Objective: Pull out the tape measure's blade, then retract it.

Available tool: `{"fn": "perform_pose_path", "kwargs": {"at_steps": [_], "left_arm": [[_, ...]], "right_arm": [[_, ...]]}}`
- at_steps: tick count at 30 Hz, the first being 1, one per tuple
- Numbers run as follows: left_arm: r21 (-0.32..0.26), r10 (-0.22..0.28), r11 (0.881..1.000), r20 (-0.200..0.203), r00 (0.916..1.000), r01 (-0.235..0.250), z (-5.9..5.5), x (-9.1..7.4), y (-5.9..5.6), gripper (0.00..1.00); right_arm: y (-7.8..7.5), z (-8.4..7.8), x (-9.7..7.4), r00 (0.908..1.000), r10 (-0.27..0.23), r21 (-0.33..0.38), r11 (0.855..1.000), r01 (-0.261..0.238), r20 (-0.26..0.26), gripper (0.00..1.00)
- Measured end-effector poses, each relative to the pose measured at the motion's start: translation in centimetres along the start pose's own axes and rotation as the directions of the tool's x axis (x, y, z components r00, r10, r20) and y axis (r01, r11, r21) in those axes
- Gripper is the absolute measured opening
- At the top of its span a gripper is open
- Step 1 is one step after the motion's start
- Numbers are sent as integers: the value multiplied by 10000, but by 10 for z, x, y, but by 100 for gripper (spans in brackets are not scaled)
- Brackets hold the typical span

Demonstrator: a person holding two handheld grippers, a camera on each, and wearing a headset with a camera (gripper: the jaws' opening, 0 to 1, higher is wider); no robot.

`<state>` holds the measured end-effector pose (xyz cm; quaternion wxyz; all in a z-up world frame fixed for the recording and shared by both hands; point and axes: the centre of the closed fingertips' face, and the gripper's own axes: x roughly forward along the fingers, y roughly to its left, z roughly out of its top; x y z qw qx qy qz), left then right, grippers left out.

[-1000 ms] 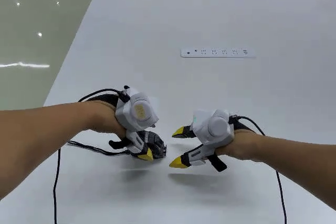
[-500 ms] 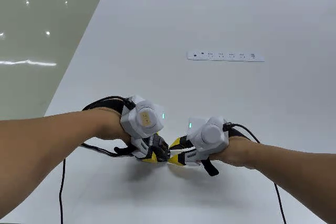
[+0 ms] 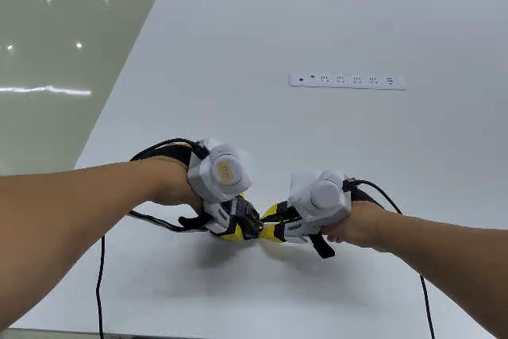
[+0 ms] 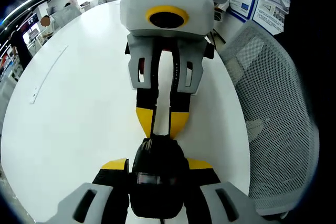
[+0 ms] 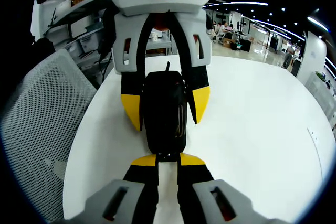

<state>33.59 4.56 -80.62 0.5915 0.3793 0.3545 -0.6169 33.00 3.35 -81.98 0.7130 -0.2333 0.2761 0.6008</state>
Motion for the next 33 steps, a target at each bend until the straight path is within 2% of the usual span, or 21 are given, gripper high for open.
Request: {"fn": "perform_pose_path", "kwargs": {"at_steps": [12,25,26,27,29,32,33], "left_arm": [[-19,-2,10000,-82,10000,2,0,0,0,37],[-388,148,9991,-135,9998,-154,-2,-1,2,38],[-449,125,9989,-99,9999,-129,-2,-1,2,38],[-440,120,9990,-90,9999,-124,-2,0,2,38],[-446,129,9989,-63,9999,-132,-2,0,2,38],[-458,143,9988,-28,9999,-144,-2,0,2,38],[-465,141,9988,-25,9999,-142,-2,0,2,38]], "right_arm": [[0,-3,-1,9999,47,-59,10000,-48,-159,10],[-1,-9,-4,9985,164,-190,9997,-174,-516,14],[0,-8,-1,9965,336,13,9994,-336,-766,14],[1,-8,-2,9960,406,-307,9986,-431,-795,14],[2,-5,-1,9963,554,-300,9979,-574,-654,18],[2,-2,4,9961,561,-406,9974,-590,-685,19],[2,-4,5,9946,596,-412,9971,-633,-847,18]]}}
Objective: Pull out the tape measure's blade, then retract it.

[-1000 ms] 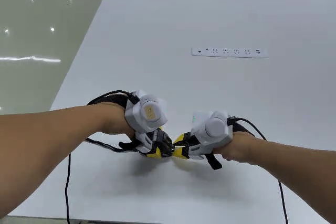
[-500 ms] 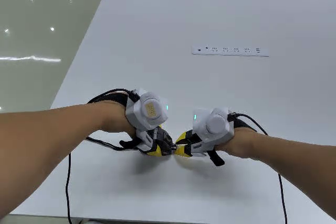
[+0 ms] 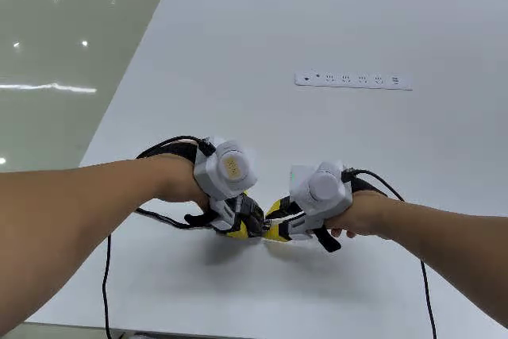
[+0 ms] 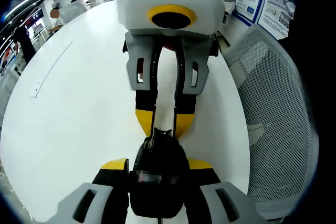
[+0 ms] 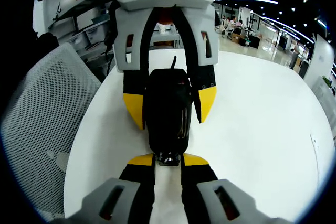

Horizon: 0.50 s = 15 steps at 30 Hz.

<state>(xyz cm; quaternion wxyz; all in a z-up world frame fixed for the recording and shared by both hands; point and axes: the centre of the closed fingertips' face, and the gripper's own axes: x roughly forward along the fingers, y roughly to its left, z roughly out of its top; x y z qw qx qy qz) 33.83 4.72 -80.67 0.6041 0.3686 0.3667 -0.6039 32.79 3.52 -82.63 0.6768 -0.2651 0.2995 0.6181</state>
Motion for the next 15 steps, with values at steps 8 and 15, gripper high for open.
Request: {"fn": "perform_pose_path", "kwargs": {"at_steps": [8,15], "left_arm": [[-40,56,10000,-16,10000,-56,0,0,0,38],[-236,81,9997,50,10000,-80,0,0,1,38]], "right_arm": [[-3,-4,-4,9997,-98,127,9999,102,-240,11],[-5,-17,-15,9991,-117,364,9993,132,-419,11]]}}
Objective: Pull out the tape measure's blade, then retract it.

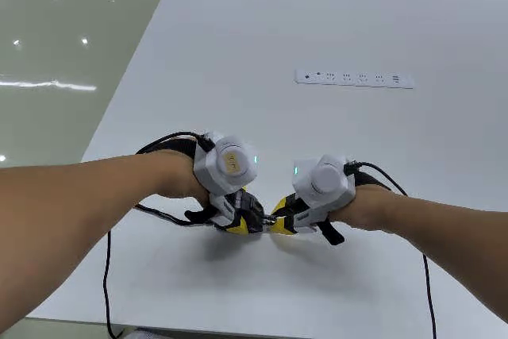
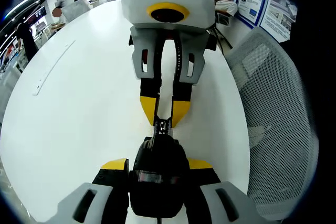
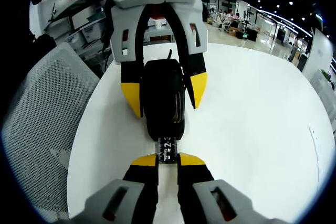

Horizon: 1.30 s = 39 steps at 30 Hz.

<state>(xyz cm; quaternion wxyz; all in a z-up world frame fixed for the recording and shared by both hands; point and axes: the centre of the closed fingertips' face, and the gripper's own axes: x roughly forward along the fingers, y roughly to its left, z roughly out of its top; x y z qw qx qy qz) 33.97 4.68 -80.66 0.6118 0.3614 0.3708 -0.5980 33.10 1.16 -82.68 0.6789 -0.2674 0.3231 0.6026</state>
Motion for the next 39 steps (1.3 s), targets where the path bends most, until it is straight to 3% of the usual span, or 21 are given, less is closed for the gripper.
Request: {"fn": "perform_pose_path", "kwargs": {"at_steps": [10,13,18,21,23,25,33,39], "left_arm": [[-20,-7,10000,-37,10000,7,1,1,0,38],[-55,-34,10000,-55,10000,34,1,2,1,38],[-60,-26,10000,-88,10000,26,1,2,0,38],[-70,-27,10000,-75,10000,26,1,2,0,38],[-53,-45,10000,-79,10000,44,1,2,0,38],[-32,-78,10000,-99,9999,78,0,1,0,38],[-27,-40,10000,-73,10000,40,0,0,0,38],[-393,-35,9992,234,9997,44,0,-2,4,38]], "right_arm": [[1,2,1,9999,-9,168,9999,7,128,16],[4,2,6,9999,73,238,9997,-75,96,22],[3,7,13,9999,-119,-318,9994,116,-89,18],[1,13,16,9999,-147,-242,9996,147,-5,16],[0,11,15,9999,-52,259,9996,56,-145,15],[1,9,14,9995,-26,-179,9998,20,-306,14],[-1,0,9,9989,-14,74,10000,17,-463,13],[-6,-10,-2,9988,-91,324,9994,107,-479,13]]}}
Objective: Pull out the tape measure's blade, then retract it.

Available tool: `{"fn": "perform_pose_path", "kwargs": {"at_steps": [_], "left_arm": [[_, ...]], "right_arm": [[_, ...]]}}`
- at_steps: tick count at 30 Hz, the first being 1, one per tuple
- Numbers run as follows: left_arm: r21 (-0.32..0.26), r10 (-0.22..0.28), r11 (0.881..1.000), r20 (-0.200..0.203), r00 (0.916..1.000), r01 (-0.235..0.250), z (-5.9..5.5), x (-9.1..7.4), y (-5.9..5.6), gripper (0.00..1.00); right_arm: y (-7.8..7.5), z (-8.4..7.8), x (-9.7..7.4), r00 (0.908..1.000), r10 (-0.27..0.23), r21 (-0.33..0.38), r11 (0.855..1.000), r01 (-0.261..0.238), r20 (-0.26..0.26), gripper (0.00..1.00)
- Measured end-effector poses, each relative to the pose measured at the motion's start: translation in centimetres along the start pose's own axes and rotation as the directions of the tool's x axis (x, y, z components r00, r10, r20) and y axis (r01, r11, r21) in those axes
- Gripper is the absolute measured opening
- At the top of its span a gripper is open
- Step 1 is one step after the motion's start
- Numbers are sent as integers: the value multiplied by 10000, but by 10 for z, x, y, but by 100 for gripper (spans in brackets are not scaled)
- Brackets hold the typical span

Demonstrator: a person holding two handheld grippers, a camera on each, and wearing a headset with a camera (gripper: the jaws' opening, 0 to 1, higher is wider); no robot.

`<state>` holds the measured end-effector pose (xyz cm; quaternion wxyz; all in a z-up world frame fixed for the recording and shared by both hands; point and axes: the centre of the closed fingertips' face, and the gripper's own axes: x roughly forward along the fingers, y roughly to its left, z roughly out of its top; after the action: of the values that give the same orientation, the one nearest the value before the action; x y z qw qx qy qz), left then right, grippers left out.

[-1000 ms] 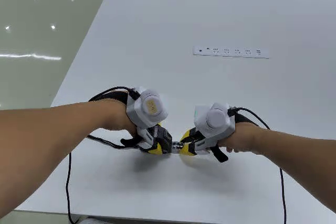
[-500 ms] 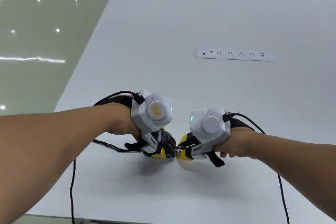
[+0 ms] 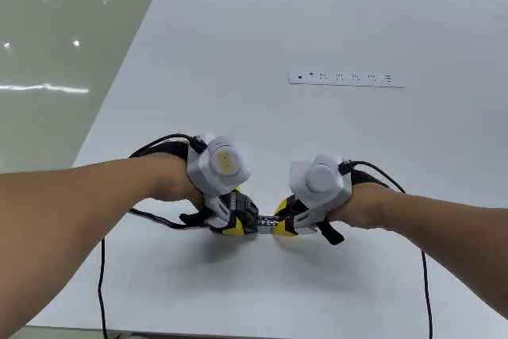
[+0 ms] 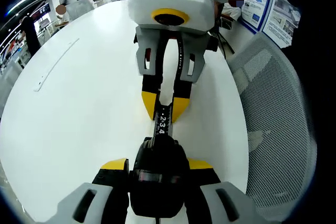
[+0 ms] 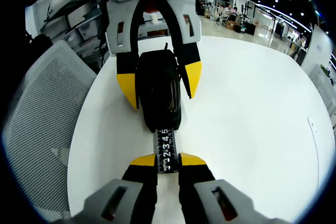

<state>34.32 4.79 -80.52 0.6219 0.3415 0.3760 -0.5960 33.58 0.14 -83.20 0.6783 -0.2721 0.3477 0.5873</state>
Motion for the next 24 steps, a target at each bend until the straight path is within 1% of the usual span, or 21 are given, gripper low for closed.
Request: {"fn": "perform_pose_path", "kwargs": {"at_steps": [2,6,13,19,24], "left_arm": [[1,-70,10000,64,10000,70,0,-2,-1,38],[113,-86,9999,61,9999,85,1,-1,-2,37],[154,-62,9999,42,10000,62,1,0,-2,37],[159,-58,9999,36,10000,57,1,0,-2,37],[166,-58,9998,28,10000,58,1,0,-2,37]], "right_arm": [[-2,-2,-3,10000,-28,90,10000,28,34,13],[-1,-4,-5,10000,17,117,9999,-17,6,13],[-2,-15,-12,9998,-39,51,10000,40,-206,13],[-4,-27,-22,9993,-107,138,9998,112,-358,13],[-4,-28,-23,9992,-111,144,9998,117,-385,13]]}}
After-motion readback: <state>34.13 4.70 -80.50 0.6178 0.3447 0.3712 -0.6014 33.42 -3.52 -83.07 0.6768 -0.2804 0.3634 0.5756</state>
